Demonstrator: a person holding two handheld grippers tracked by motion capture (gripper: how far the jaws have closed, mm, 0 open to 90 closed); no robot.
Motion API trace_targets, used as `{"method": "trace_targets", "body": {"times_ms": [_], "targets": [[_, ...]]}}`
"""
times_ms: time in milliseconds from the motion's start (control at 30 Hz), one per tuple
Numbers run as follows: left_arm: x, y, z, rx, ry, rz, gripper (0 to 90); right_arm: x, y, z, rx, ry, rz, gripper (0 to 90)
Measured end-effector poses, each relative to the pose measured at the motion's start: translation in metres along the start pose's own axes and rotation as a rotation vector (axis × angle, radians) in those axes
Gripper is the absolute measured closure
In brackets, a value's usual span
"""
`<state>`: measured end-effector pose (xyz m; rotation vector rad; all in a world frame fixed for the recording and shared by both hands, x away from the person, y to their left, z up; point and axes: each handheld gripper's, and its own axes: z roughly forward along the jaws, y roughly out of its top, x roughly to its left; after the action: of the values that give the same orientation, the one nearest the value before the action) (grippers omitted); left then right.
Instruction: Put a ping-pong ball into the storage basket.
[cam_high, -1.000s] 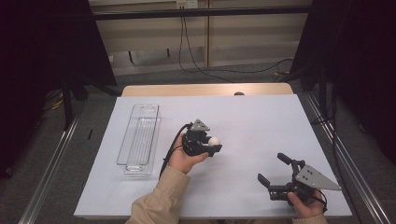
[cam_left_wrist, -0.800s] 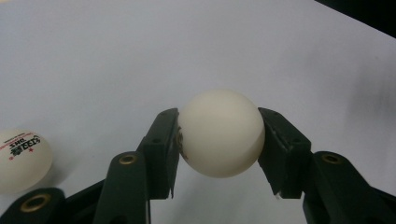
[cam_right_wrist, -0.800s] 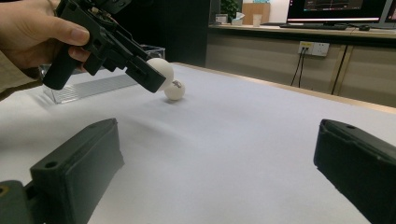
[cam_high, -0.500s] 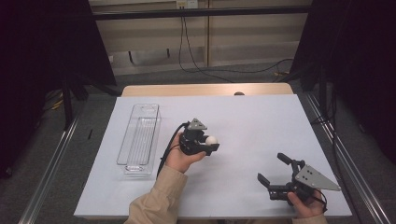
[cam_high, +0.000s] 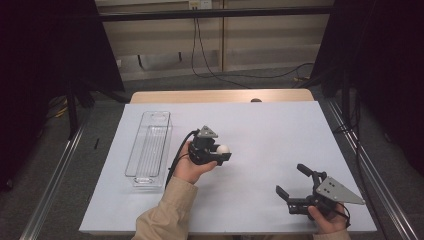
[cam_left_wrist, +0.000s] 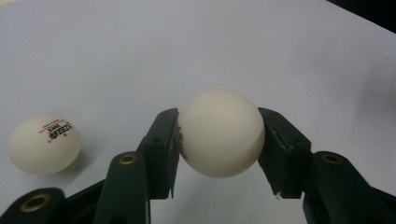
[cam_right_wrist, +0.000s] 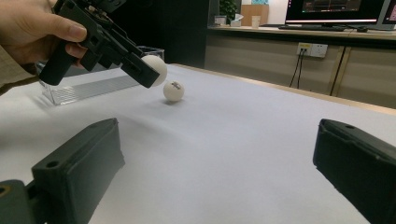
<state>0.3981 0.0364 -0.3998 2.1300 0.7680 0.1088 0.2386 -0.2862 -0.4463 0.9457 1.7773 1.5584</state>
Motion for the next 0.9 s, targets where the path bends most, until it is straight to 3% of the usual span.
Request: {"method": "trace_targets", "body": {"times_ms": [900], "targets": [[0.012,-0.001,-0.013,-0.001,0.028,-0.030,51.1,0.000,0.000,0.000,-0.002,0.005,-0.001,0.7]]}}
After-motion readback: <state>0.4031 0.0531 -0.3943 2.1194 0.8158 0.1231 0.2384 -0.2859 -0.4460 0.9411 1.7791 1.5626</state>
